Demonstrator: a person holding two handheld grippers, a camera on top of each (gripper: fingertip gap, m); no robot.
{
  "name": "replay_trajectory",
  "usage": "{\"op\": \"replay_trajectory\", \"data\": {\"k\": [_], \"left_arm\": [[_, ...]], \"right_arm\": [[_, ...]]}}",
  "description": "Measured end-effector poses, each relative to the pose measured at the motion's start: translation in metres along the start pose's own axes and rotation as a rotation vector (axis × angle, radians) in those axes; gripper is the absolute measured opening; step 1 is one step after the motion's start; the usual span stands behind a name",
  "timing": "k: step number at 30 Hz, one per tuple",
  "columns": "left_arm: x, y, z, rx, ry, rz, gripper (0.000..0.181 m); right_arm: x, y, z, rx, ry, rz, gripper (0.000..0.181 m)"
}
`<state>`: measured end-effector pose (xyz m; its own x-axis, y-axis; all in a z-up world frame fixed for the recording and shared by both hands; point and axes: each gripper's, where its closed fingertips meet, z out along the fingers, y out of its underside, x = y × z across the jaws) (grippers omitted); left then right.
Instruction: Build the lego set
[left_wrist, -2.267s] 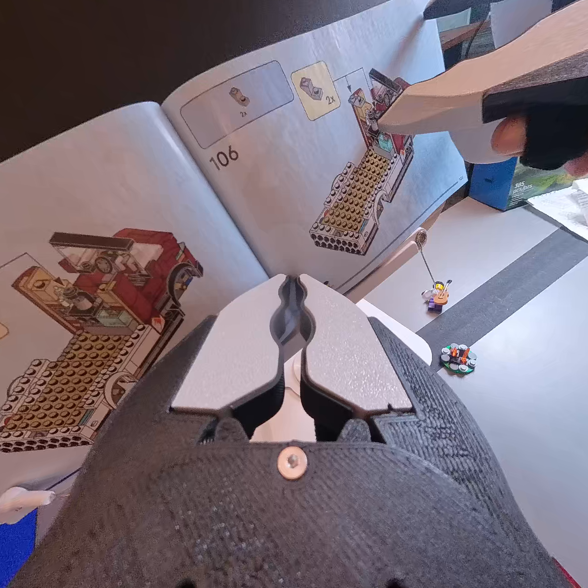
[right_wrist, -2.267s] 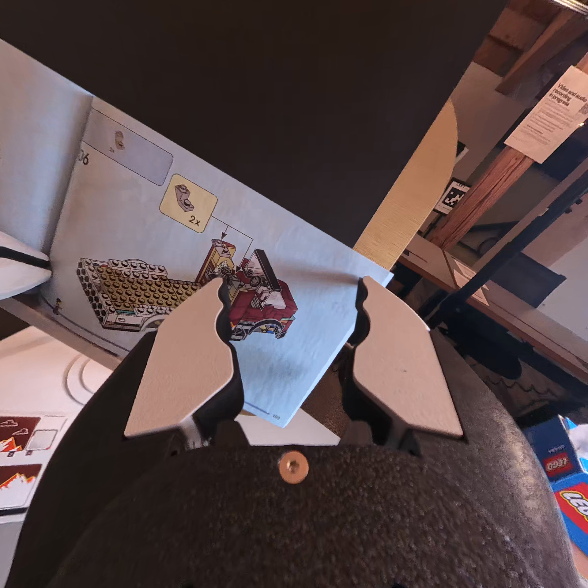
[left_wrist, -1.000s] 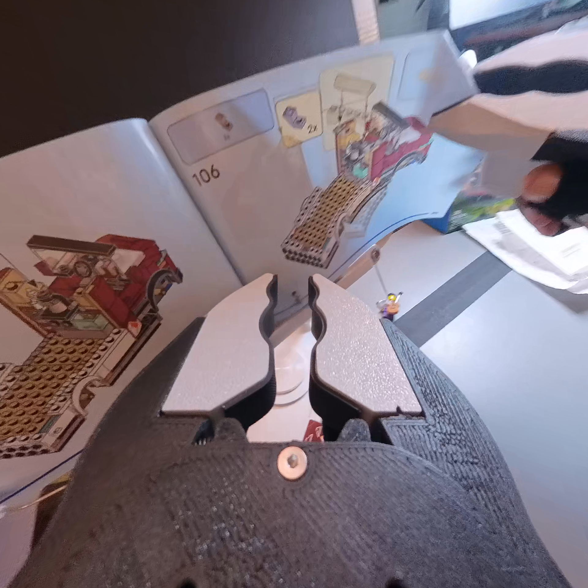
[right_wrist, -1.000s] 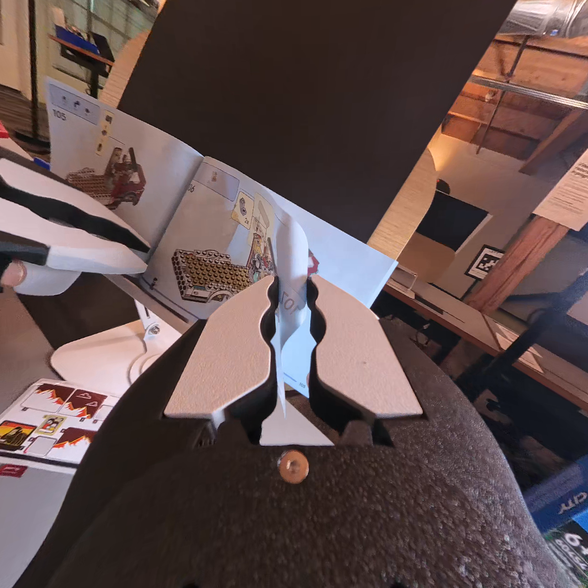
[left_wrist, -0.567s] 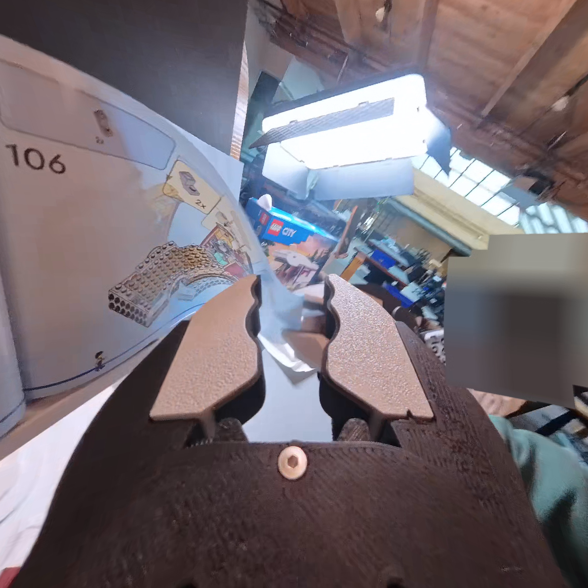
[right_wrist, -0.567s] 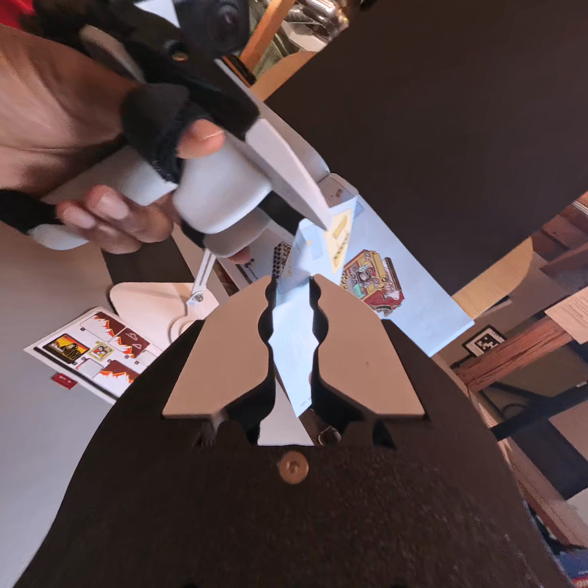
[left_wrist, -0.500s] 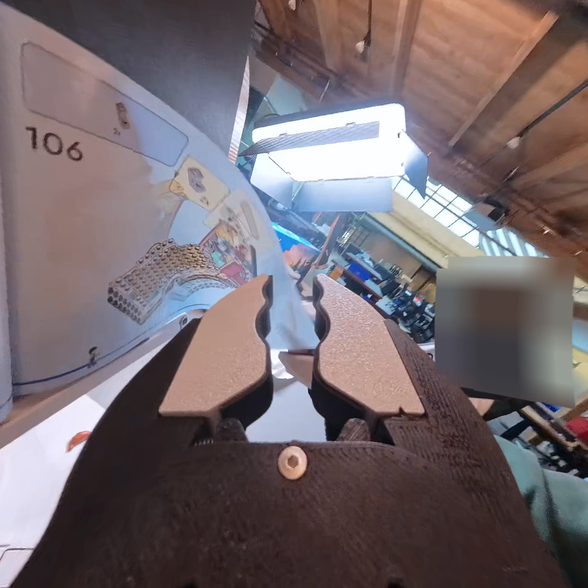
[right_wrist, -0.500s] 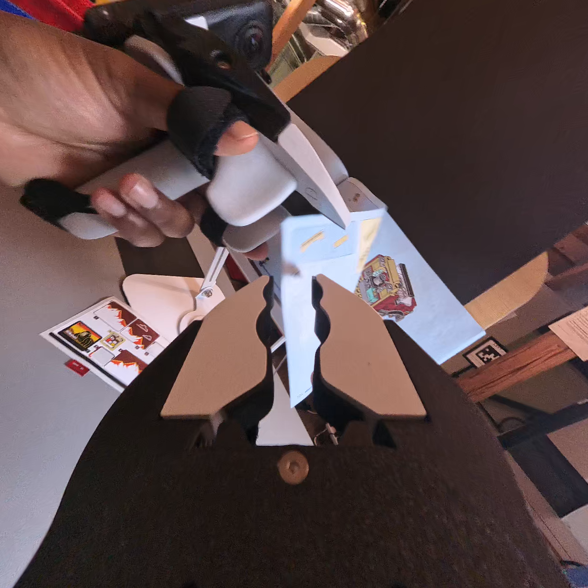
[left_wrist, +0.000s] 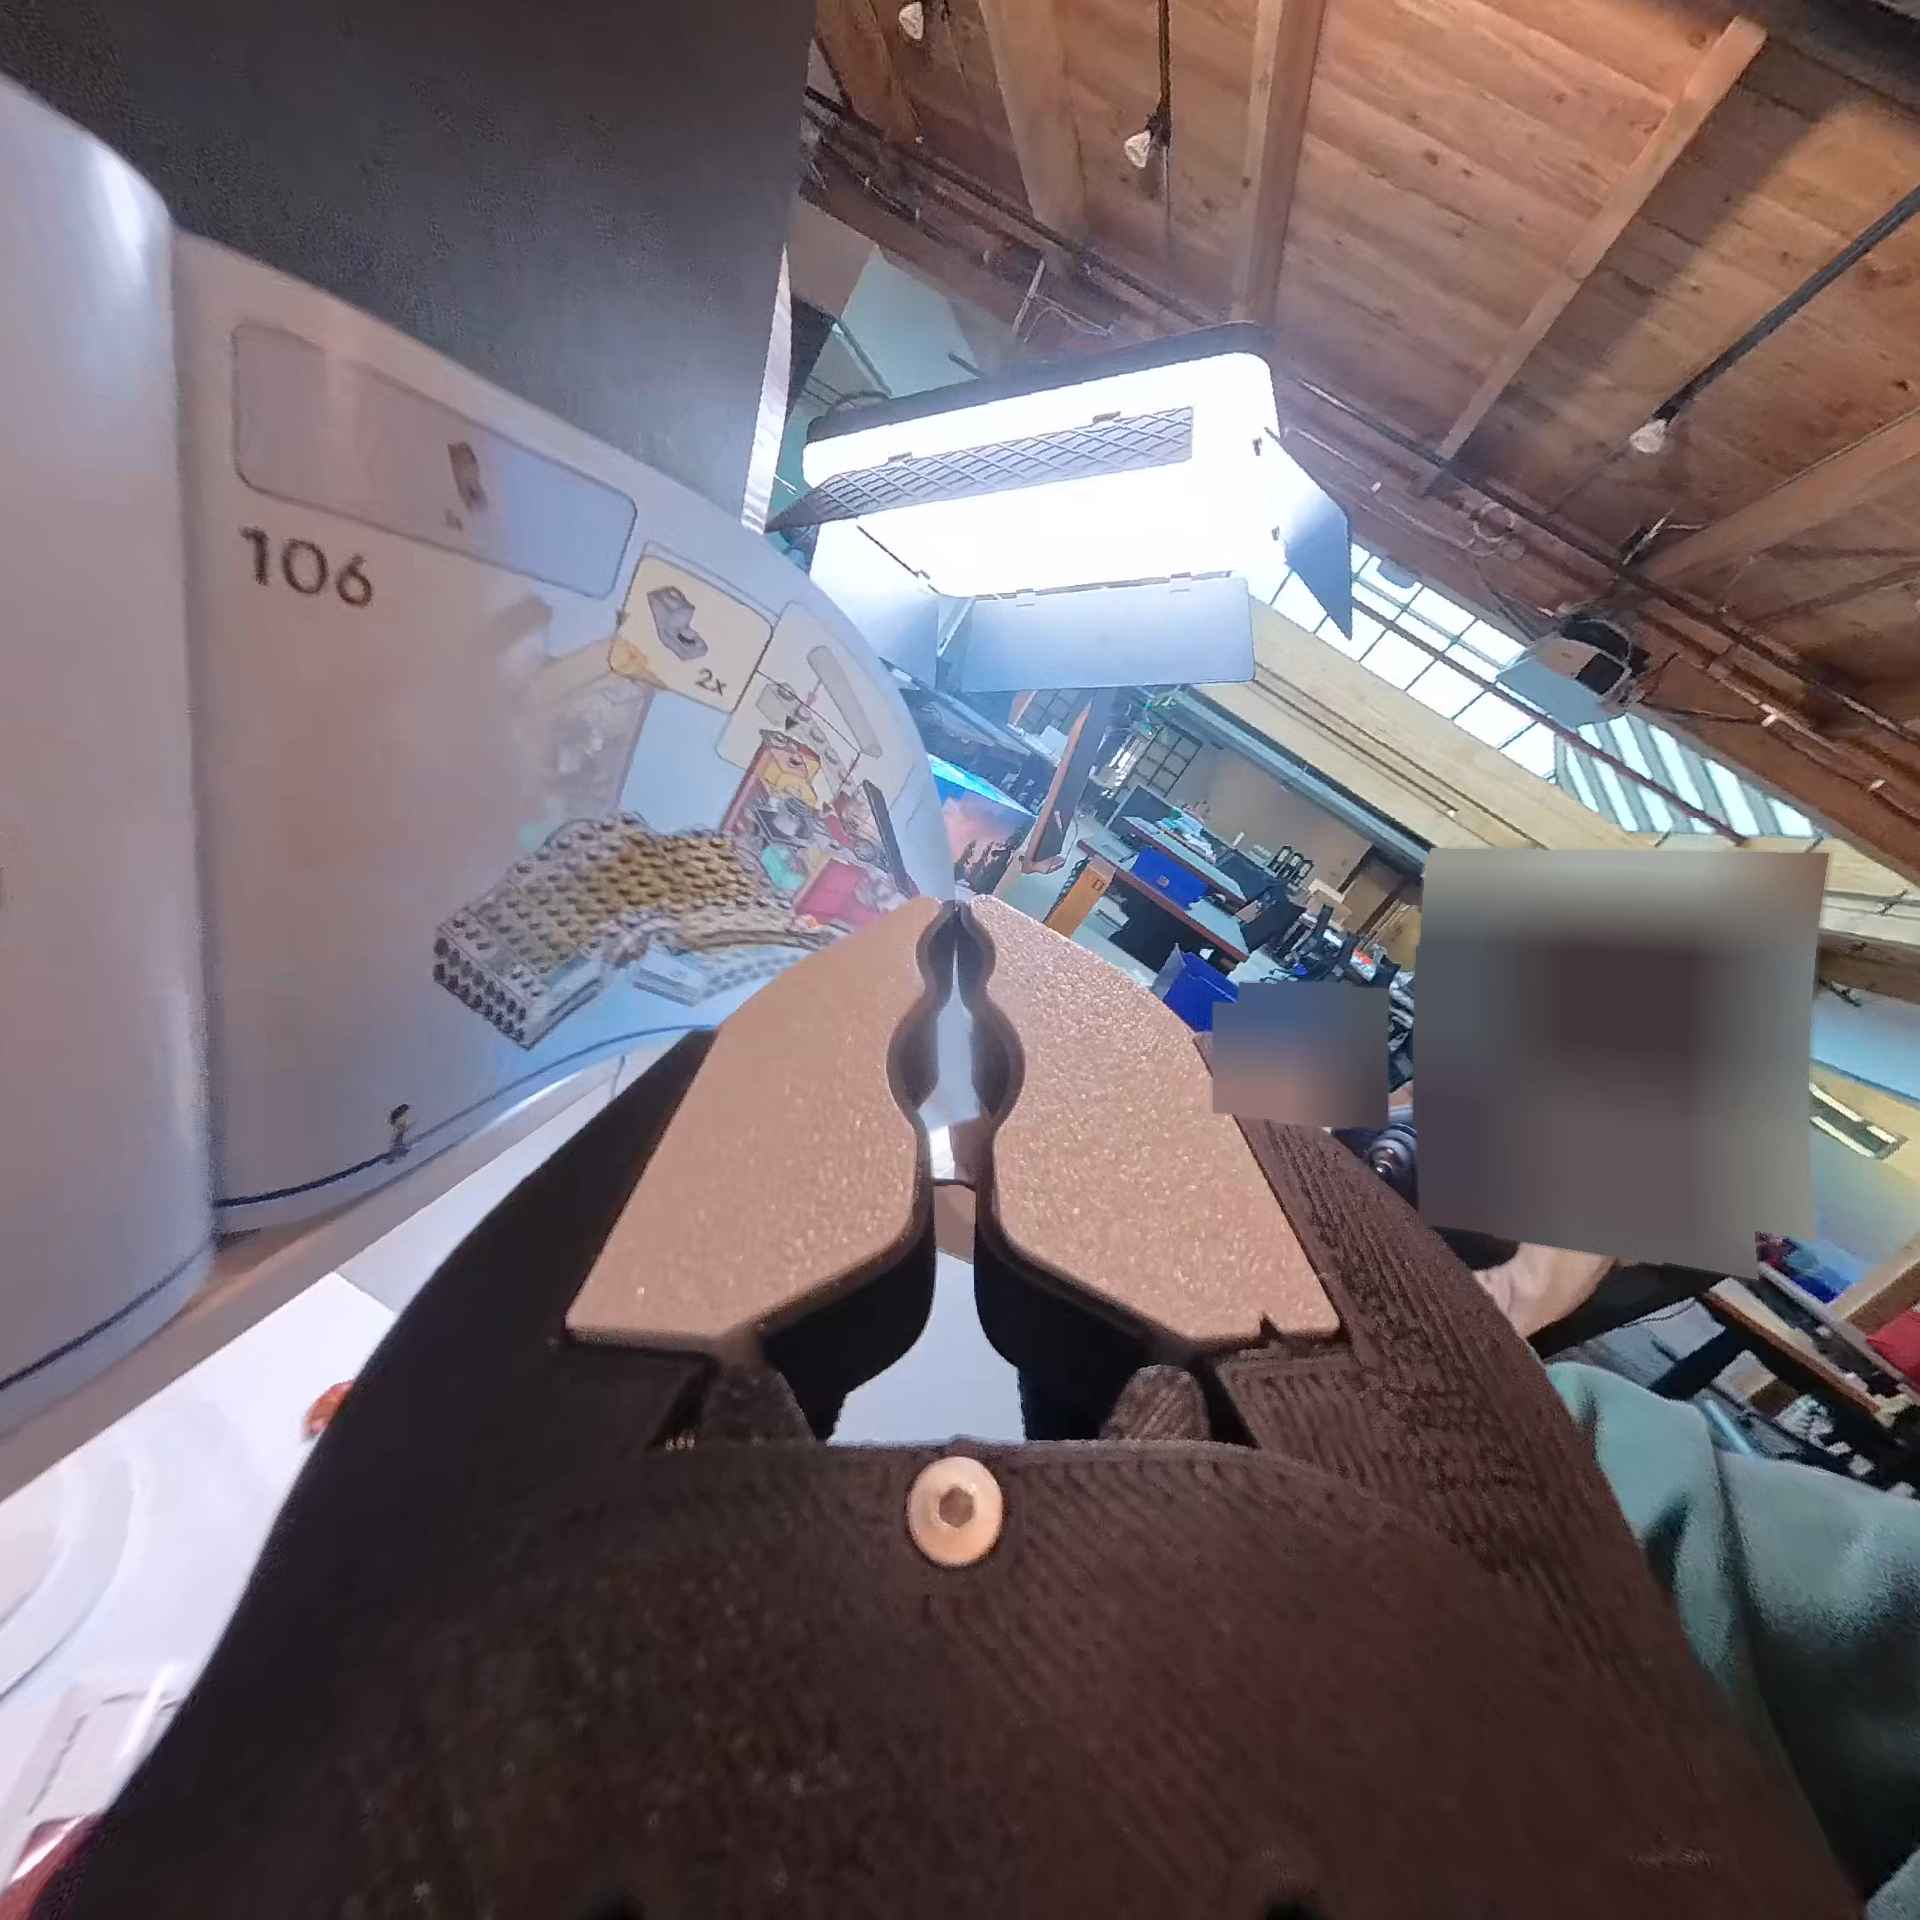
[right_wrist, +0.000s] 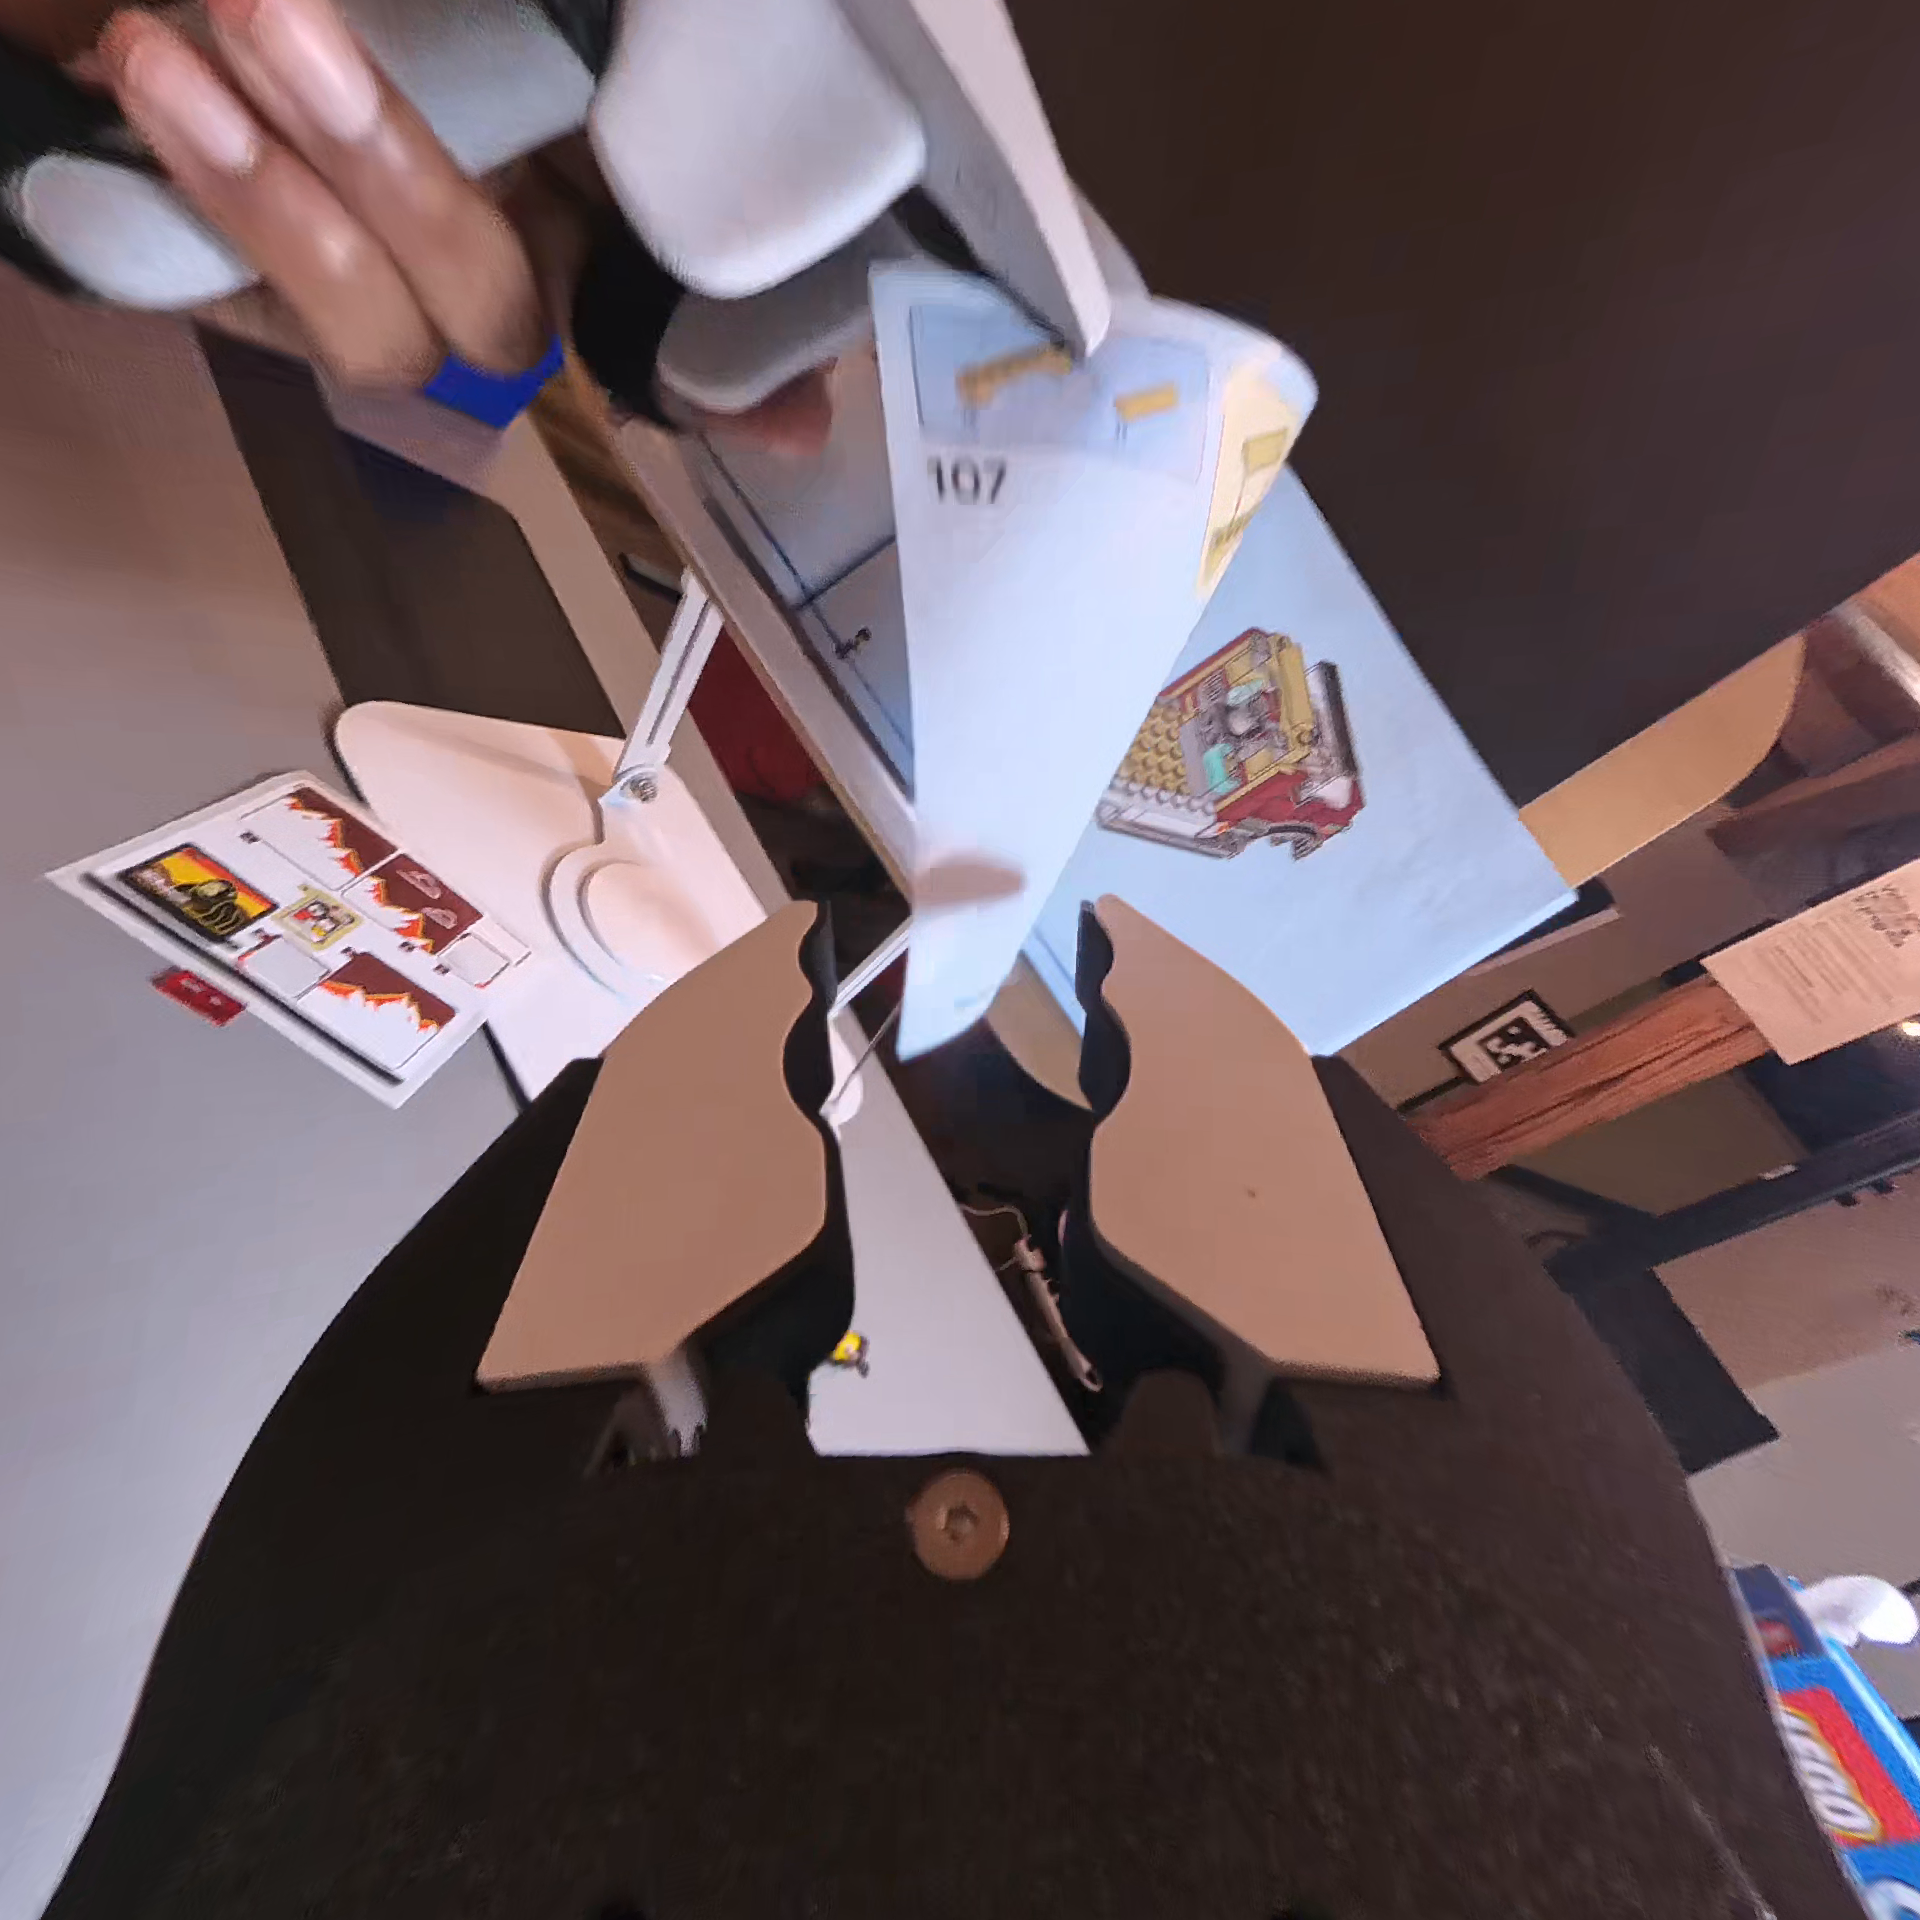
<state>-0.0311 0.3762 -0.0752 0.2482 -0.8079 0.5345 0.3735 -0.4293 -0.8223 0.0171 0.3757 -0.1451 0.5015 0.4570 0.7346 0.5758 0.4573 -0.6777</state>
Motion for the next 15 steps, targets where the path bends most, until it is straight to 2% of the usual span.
{"op": "replay_trajectory", "data": {"k": [3, 6, 10, 15], "left_arm": [[0.003, -0.016, -0.022, -0.022, -0.037, 0.076, 0.000], [0.000, -0.036, -0.048, -0.052, -0.099, 0.126, 0.000], [-0.004, -0.065, -0.078, -0.051, -0.181, 0.180, 0.000], [-0.022, -0.081, -0.107, -0.136, -0.329, 0.311, 0.000]], "right_arm": [[-0.022, 0.005, -0.006, -0.020, -0.179, 0.097, 0.039], [-0.038, -0.008, -0.008, -0.007, -0.359, 0.261, 0.033], [-0.021, -0.035, 0.010, 0.023, -0.307, 0.330, 0.025], [-0.012, -0.047, 0.049, -0.071, -0.210, 0.227, 0.023]]}}
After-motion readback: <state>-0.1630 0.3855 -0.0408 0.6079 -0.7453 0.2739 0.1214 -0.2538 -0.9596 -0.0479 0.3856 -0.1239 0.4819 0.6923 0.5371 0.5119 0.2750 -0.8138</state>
